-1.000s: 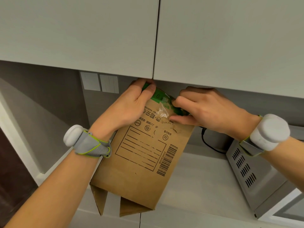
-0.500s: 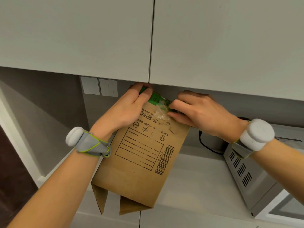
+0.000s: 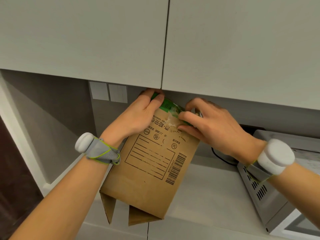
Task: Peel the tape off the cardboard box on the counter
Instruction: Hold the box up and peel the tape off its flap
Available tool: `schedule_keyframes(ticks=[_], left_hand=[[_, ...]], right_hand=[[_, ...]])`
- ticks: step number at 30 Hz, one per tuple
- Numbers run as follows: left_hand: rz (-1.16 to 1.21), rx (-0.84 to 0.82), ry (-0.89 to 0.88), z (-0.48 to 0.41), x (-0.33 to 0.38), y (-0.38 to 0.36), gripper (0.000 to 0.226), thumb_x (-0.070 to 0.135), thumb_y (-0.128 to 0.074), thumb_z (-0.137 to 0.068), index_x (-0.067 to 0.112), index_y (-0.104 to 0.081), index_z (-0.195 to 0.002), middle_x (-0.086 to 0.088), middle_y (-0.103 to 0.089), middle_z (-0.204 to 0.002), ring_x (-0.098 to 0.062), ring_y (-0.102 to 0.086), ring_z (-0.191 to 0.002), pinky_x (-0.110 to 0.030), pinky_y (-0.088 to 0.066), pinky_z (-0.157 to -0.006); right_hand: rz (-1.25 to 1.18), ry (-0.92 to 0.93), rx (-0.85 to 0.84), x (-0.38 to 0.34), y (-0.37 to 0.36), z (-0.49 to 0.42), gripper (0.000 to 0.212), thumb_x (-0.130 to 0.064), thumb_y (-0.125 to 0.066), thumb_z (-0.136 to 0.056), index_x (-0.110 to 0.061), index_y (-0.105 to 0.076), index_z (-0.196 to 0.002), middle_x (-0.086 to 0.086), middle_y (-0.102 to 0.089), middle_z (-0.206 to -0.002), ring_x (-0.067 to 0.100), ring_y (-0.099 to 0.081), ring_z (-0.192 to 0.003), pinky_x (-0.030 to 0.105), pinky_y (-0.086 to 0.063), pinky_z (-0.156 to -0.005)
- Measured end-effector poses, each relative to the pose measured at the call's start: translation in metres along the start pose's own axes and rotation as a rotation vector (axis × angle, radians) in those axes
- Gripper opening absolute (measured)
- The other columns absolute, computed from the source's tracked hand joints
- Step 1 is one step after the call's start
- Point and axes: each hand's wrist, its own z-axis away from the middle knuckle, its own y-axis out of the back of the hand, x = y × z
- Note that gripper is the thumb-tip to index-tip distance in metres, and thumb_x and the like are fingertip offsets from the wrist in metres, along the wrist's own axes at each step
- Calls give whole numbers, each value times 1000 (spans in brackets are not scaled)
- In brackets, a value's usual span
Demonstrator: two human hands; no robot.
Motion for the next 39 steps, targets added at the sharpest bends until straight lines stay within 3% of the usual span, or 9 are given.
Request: schedule_keyframes(ticks=[4, 15, 22, 24, 29, 32, 36, 39], left_hand=[[6, 2, -5, 0, 0, -1, 33, 35, -37, -112, 19, -53, -136, -7, -62, -126, -16, -60, -114, -20, -44, -91], [-1, 2, -9, -2, -3, -1, 32, 36, -38, -112, 18, -55, -133, -7, -61, -125, -17, -60, -114, -27, -45, -91], [-4, 8, -15, -3, -3, 0, 32, 35, -38, -112, 17, -55, -133, -7, -61, -124, -17, -59, -114, -27, -45, -93], [5, 7, -14, -3, -2, 0, 33, 35, -38, -112, 17, -55, -134, -8, -61, -124, -18, -59, -114, -28, -45, -94], [10, 2, -12, -3, -2, -1, 32, 34, -38, -112, 17, -55, -133, -7, -61, -122, -18, -59, -113, -21, -43, -89], [14, 1, -9, -2, -2, 0, 33, 35, -38, -112, 18, -54, -136, -5, -60, -125, -16, -58, -115, -19, -43, -89], [17, -6, -13, -2, -1, 0, 33, 36, -38, -112, 18, -54, -136, -6, -61, -125, -16, -59, -114, -26, -44, -91], [20, -4, -9, -2, -1, 0, 33, 36, -38, -112, 19, -54, -135, -6, -61, -123, -16, -59, -111, -28, -44, -89]], right_hand=[[151, 18, 76, -16, -8, 9, 25, -15, -80, -87, -6, -67, -105, 16, -61, -101, 29, -55, -77, 33, -39, -62], [226, 55, 56, -30, -12, 4, 16, -9, -73, -88, -2, -61, -95, 13, -54, -83, 27, -48, -67, 35, -37, -58], [144, 61, 51, -20, -15, 1, 10, -5, -68, -92, -1, -59, -96, 13, -52, -84, 27, -48, -66, 36, -38, -59], [93, 52, 66, -17, -16, 2, 6, -6, -62, -96, -1, -59, -95, 13, -52, -84, 27, -47, -66, 37, -40, -58], [-14, -4, 91, -14, -19, 0, 21, -15, -45, -104, -1, -59, -95, 13, -53, -85, 26, -47, -67, 35, -39, -55], [-109, -66, 83, -13, -16, -1, 26, -23, -44, -103, -3, -61, -100, 11, -57, -92, 25, -52, -69, 38, -48, -51], [-309, -71, -6, -7, -8, 7, 33, -37, -43, -105, -12, -58, -119, 6, -55, -113, 24, -60, -86, 40, -57, -61], [-339, -127, -40, -9, -7, 5, 29, -41, -47, -103, -18, -56, -118, 2, -53, -115, 23, -60, -91, 41, -59, -65]])
